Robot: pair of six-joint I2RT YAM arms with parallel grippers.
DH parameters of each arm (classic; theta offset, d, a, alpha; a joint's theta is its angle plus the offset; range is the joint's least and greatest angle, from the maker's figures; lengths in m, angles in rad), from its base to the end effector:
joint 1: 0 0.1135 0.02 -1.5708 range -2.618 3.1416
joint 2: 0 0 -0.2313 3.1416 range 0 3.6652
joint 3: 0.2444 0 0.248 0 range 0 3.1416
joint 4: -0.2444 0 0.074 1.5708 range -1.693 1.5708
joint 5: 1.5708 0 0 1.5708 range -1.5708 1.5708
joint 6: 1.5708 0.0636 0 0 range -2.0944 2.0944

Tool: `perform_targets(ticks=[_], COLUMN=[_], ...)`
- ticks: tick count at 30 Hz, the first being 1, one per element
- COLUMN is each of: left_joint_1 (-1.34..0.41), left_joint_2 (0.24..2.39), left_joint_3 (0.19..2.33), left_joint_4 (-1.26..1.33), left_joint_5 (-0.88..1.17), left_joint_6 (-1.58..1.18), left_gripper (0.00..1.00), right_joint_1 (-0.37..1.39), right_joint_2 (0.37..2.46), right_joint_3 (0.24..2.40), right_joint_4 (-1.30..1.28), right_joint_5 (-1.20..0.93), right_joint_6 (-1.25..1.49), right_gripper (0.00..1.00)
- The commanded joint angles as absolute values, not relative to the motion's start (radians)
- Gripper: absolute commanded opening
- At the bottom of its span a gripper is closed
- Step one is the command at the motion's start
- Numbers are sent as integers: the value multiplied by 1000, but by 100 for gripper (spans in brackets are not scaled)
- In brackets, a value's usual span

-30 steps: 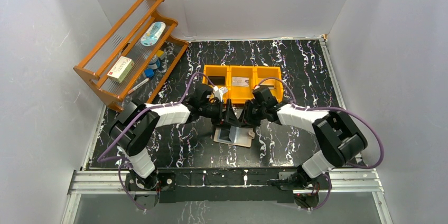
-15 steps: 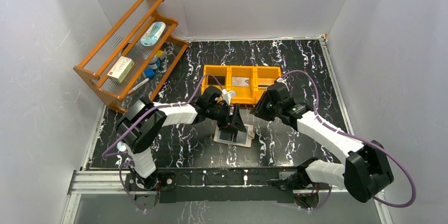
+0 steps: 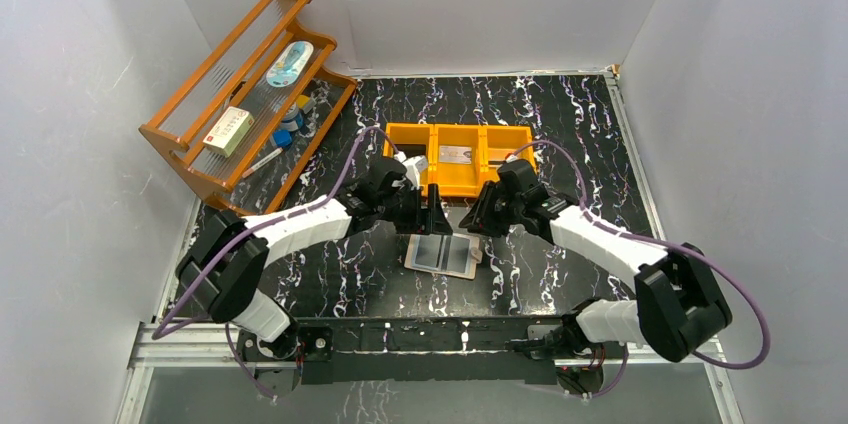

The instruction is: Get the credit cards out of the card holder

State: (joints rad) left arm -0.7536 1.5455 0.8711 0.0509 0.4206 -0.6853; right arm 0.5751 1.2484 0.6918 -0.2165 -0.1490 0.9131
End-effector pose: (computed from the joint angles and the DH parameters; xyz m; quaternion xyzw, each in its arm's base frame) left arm 0.2351 -0.2562 0.1642 0.1249 0.8665 -0.4337 0.2131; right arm 0.2304 0.1606 0.1611 0.1261 0.9107 0.3128 0.2385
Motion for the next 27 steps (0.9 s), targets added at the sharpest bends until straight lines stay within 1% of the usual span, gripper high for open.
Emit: perform_targets(ticks=[1, 6, 9, 11, 12, 18, 23, 25, 27], left_joint_1=[-744, -738, -732, -716, -706, -629, -599, -598, -599], left_joint_2=[1472, 1425, 1394, 1375, 1373, 1273, 1258, 1299, 1387], left_joint_3=[838, 811, 786, 770, 761, 695, 656, 674, 734], left_joint_4=[49, 63, 82, 96, 101, 167, 270, 274, 249], left_joint_5=[327, 277, 245, 227, 219, 198, 313, 384, 476], left_joint_6=[-709, -712, -732, -751, -759, -809, -800, -794, -774], left_gripper=[71, 75, 86, 96, 98, 98, 98, 94, 88], right_joint_1=[575, 603, 624, 639, 642, 661, 662, 662, 662], right_joint_2=[1305, 1351, 1398, 1425, 1439, 1498, 1506, 1515, 1528], right_joint_3=[733, 752, 787, 803, 807, 829, 815, 801, 790], right_joint_4=[-192, -235, -304, -337, -343, -427, -454, -443, -432], right_joint_5=[-247, -211, -177, -144, -138, -37, 6, 1, -10], right_joint_6=[874, 857, 803, 785, 776, 773, 779, 783, 789], right_gripper=[37, 36, 36, 36, 36, 35, 35, 35, 34])
